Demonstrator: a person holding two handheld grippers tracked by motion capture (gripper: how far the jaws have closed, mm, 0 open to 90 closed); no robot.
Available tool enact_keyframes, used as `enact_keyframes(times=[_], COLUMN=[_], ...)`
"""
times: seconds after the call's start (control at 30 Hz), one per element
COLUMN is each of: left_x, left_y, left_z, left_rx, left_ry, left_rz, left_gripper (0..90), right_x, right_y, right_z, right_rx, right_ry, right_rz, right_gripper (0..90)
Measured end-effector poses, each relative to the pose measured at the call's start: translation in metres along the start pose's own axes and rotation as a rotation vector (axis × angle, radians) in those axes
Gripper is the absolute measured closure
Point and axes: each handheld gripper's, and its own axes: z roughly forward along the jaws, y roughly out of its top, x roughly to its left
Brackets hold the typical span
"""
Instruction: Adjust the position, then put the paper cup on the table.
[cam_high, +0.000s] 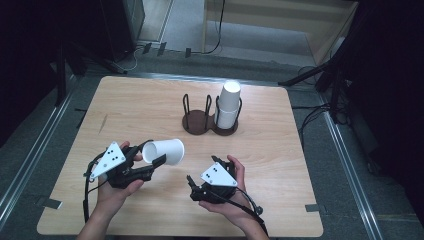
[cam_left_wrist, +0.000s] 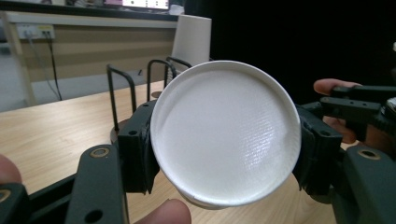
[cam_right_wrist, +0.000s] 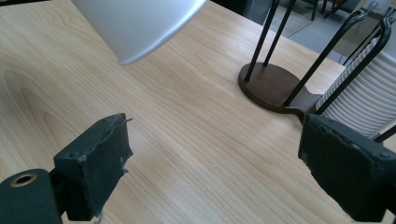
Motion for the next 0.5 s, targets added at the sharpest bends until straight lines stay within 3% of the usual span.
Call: enact_keyframes(times=[0.13,0.23,0.4,0.5], left_x=[0.005,0.008,0.009,0.009], left_y=[-0.005,-0.008,-0.01,-0.012], left_z=[0.001,0.003,0.006,0.008], left_rx=[-0.056,-0.079,-0.096,-0.103], left_ry=[0.053,0.047,0.034,0.042], left_rz=[-0.031,-0.062,-0.064,-0.061], left_gripper=[35.3,35.2,35.2,35.1], right_x=[0.0,-0.002,-0.005,-0.003], right_y=[0.0,0.001,0.004,0.005], right_z=[0.003,0.003,0.0,0.0], right_rx=[0.006,0.017,0.003,0.001], right_ry=[0.005,0.005,-0.017,-0.056], right_rz=[0.024,0.051,0.086,0.101], right_gripper=[9.2,9.2,11.2,12.5])
